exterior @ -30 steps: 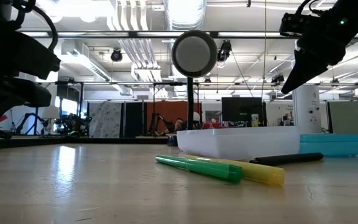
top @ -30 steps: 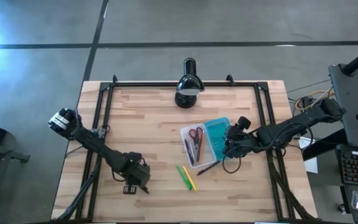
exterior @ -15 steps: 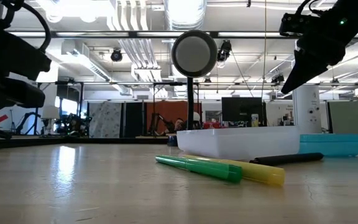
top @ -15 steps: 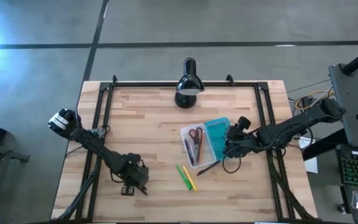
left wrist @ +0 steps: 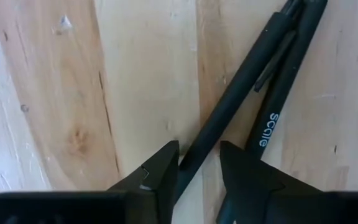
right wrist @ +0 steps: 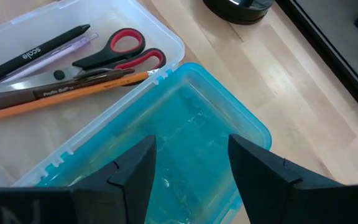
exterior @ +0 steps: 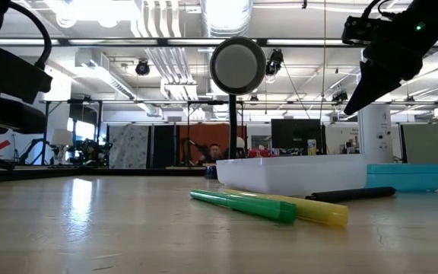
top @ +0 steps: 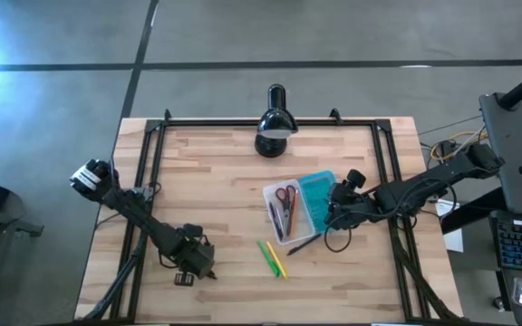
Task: Pick & place school supplies into a supply box
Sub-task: Put the black pen into the supply box
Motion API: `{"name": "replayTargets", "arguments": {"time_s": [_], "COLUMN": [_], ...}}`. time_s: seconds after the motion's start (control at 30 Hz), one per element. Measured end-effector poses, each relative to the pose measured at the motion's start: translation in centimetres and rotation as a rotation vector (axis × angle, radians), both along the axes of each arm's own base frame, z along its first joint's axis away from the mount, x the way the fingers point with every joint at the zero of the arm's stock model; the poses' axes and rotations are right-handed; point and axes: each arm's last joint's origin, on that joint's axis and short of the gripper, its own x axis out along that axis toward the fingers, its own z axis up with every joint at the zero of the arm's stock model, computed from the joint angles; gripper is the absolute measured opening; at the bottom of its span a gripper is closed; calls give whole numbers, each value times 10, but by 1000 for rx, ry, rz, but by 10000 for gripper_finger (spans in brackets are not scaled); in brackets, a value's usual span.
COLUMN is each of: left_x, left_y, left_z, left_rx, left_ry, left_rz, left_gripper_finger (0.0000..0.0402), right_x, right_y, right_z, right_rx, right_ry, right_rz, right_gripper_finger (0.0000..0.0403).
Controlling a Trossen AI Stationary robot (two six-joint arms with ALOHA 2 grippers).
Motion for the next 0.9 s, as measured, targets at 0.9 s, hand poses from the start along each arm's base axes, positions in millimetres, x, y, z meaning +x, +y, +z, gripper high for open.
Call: {"name": "replayTargets", "arguments": {"time_s": [0.9], "left_x": [60], "left_y": [89], "left_z": [27], "left_rx": [-181], "left_ry": [-322], "left_rz": [1091], "left_gripper_finger": [8], "right_x": [1], "right_y": [-12], "right_z": [10], "right_rx": [52], "right_ry": [-247], "right_rz": [-316], "right_gripper_finger": [192]}}
